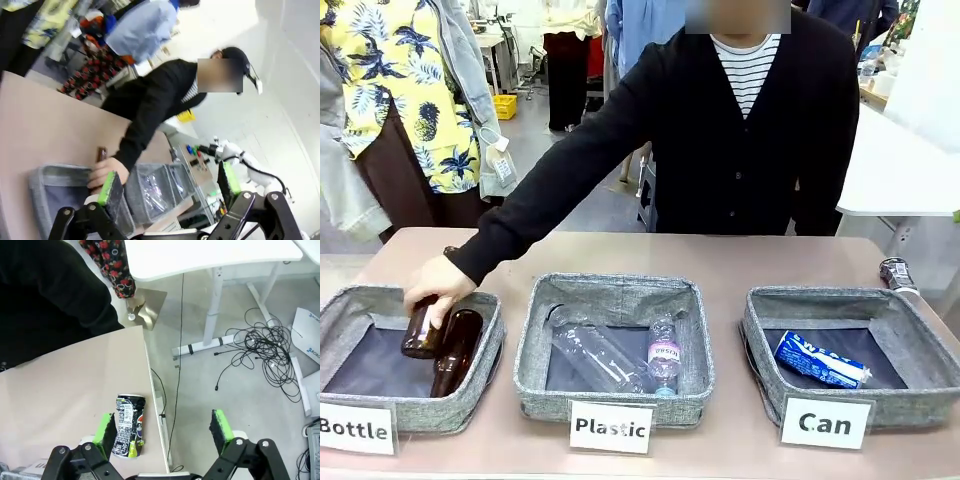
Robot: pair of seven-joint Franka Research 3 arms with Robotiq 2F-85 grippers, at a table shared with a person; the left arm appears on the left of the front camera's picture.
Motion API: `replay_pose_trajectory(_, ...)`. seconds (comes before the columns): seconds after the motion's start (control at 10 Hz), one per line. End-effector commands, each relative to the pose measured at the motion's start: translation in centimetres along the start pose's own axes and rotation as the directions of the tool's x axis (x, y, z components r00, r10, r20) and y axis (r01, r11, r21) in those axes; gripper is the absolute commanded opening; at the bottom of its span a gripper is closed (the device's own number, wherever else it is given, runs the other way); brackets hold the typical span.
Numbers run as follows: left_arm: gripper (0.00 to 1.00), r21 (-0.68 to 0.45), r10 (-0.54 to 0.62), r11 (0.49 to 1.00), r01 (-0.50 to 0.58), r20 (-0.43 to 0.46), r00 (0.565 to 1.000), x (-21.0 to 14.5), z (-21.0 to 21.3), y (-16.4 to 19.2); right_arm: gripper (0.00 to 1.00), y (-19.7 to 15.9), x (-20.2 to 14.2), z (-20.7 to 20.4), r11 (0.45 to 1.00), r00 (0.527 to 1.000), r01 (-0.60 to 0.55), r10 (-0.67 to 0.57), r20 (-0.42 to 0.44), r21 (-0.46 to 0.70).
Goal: Sort the can waste into the basket.
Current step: Pick up the can waste from the table and place it in the right Fabric basket.
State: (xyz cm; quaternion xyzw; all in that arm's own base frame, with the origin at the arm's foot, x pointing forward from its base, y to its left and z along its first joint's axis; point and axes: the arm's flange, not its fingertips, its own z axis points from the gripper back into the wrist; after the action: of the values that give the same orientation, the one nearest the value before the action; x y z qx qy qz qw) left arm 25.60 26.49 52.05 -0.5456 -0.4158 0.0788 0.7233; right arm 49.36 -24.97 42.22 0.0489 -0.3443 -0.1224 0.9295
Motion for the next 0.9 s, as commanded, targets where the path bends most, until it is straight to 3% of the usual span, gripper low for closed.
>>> replay_pose_trajectory(0.0,1.00,-0.033,0.067,0.997,-0.064,0.114,0.991,2.0,1.4,1.6,1.00,0.1,-0.3,0.4,1.000,1.000,0.002,-0.002,0.001,0.007)
replay_pose_trajectory(0.1,1.00,-0.039,0.079,0.996,-0.075,0.135,0.988,1.7,1.6,1.9,1.00,0.1,-0.3,0.4,1.000,1.000,0.002,-0.002,0.001,0.007)
replay_pose_trajectory(0.5,1.00,-0.039,0.085,0.996,-0.083,0.042,0.995,0.1,-1.9,2.3,1.00,2.1,0.3,-1.0,1.000,1.000,-0.016,0.016,0.002,0.015)
replay_pose_trajectory(0.8,1.00,-0.025,0.098,0.995,-0.098,-0.031,0.995,-0.8,-4.3,2.8,1.00,3.6,-0.2,-3.9,1.000,0.997,-0.005,0.006,-0.075,0.006)
